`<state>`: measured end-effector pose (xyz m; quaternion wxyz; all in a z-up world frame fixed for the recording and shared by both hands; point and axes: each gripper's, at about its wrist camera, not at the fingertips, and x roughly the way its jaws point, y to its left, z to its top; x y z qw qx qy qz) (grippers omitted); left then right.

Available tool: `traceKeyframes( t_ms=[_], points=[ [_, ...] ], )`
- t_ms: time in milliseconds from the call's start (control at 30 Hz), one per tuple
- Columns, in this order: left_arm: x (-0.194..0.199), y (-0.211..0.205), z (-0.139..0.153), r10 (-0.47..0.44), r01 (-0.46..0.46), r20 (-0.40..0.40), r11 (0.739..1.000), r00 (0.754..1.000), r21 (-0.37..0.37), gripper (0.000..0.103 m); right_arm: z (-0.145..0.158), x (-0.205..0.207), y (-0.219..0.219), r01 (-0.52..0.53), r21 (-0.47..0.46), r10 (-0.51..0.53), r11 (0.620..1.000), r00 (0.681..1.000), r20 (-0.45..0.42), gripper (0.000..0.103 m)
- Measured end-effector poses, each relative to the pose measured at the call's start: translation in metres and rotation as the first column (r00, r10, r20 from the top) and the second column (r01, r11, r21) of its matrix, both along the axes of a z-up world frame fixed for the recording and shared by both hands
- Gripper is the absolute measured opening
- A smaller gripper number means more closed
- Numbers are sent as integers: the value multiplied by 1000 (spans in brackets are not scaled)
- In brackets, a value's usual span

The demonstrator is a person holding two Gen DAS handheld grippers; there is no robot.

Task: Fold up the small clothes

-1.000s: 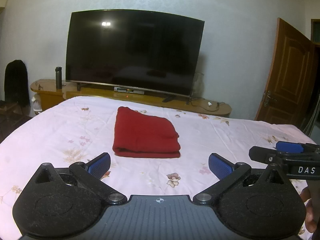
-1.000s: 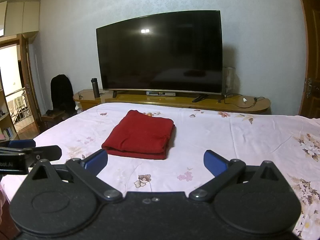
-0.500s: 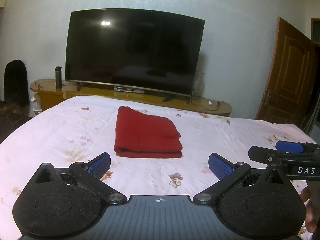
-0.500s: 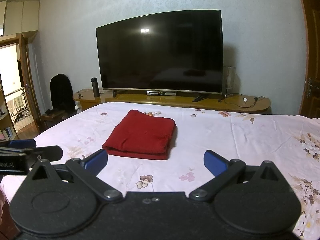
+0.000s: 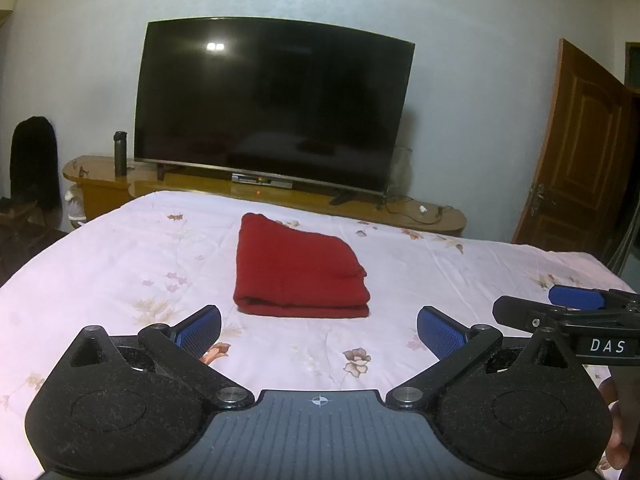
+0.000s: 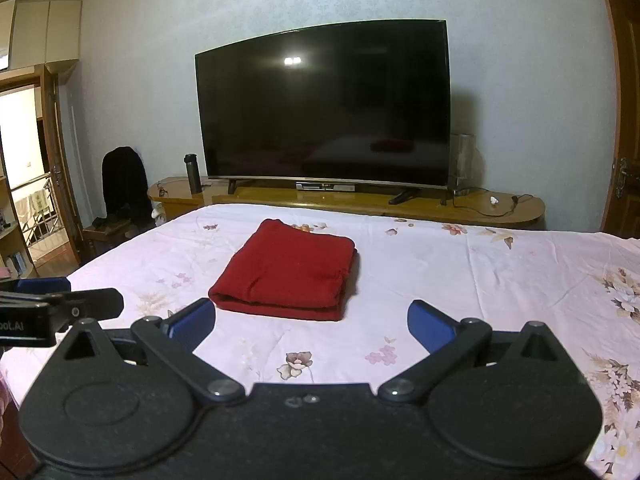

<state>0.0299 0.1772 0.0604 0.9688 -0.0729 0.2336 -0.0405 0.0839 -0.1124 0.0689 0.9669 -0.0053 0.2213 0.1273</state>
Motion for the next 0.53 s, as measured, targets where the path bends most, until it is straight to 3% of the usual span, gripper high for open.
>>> traceKeyframes(
  t_ms=[533],
  points=[
    [-3,12,-1,21,-21,26,1000,999,4,103,0,2,8,-1,-9,1,1000,1000,3,102]
  ],
)
